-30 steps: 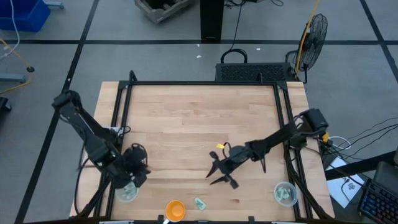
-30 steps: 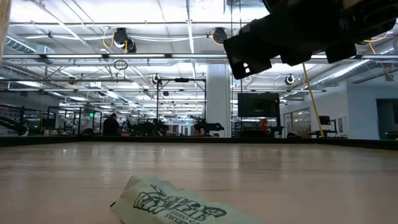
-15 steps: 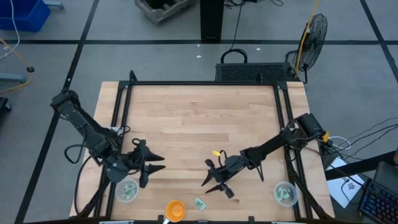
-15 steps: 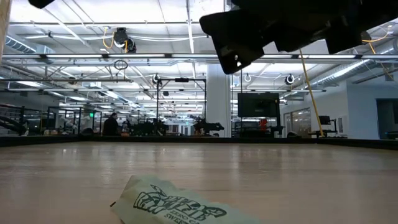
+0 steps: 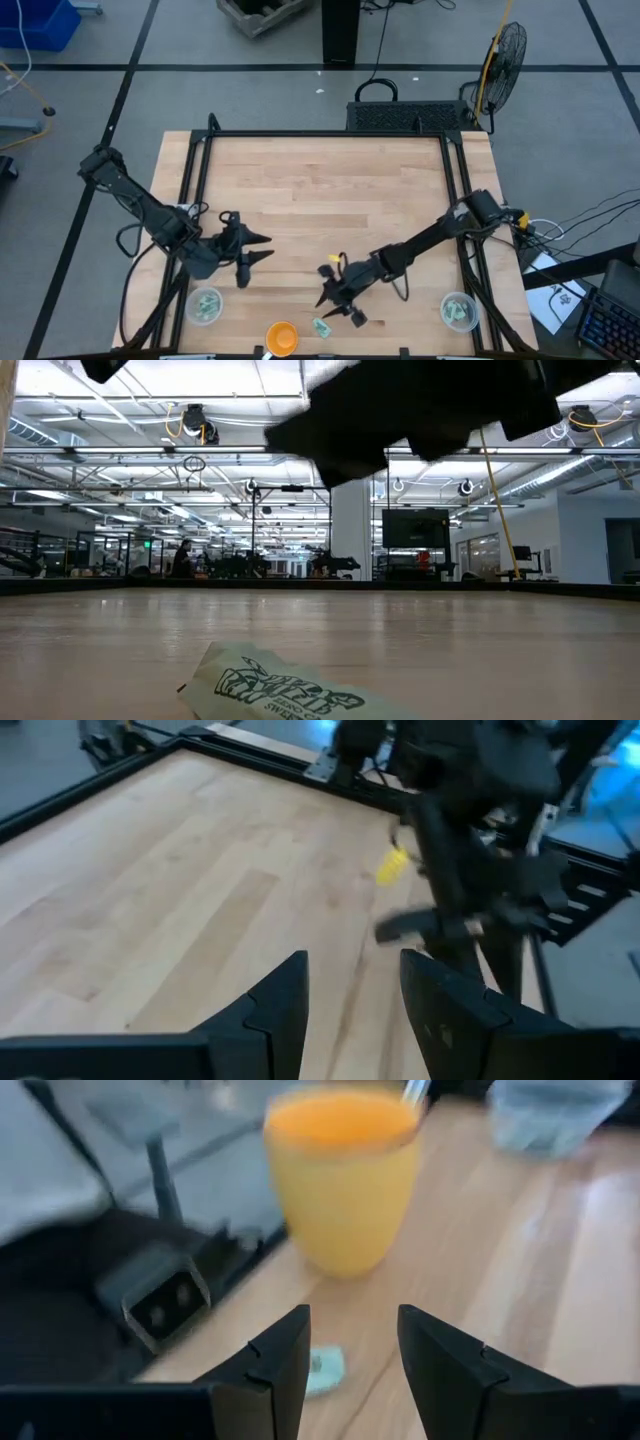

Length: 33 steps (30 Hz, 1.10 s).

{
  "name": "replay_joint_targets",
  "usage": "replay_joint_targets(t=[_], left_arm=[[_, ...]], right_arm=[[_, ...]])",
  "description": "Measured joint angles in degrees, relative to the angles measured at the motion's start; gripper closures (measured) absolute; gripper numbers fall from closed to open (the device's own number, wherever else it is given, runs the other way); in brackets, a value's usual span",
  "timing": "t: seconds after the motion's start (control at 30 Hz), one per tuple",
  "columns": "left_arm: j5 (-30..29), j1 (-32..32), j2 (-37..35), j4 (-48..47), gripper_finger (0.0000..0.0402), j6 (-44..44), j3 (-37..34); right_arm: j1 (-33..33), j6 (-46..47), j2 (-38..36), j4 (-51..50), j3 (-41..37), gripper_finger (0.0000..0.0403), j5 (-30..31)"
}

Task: Pick and place Stevia / Truvia into bins
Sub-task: Put the stevia packet into the right transparent container

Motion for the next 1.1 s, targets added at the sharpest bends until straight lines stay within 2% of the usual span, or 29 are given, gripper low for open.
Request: replay_joint_targets(t=[0.07,0.3,0.6,1.1], left_arm=[[0.1,1.0,0.0,0.0,0.0238,0.0,0.0],[5.7,2.9,0.0,0.0,0.0238,0.1,0.0],[7.7,3.1,0.0,0.0,0.0238,0.4,0.0],[8.1,3.1,0.0,0.0,0.0238,0.5,0.0]], right_arm=[[0.1,-1.1,2.0,-3.3,2.2,0.0259,-0.3],[-0.9,1.7,8.0,-2.3,5.6,0.0259,-0.6],[-1.6,7.8,14.1,-1.5,11.0,0.0259,-9.2],[-1.1,8.2,14.3,-6.2,11.0,0.0259,-9.5]])
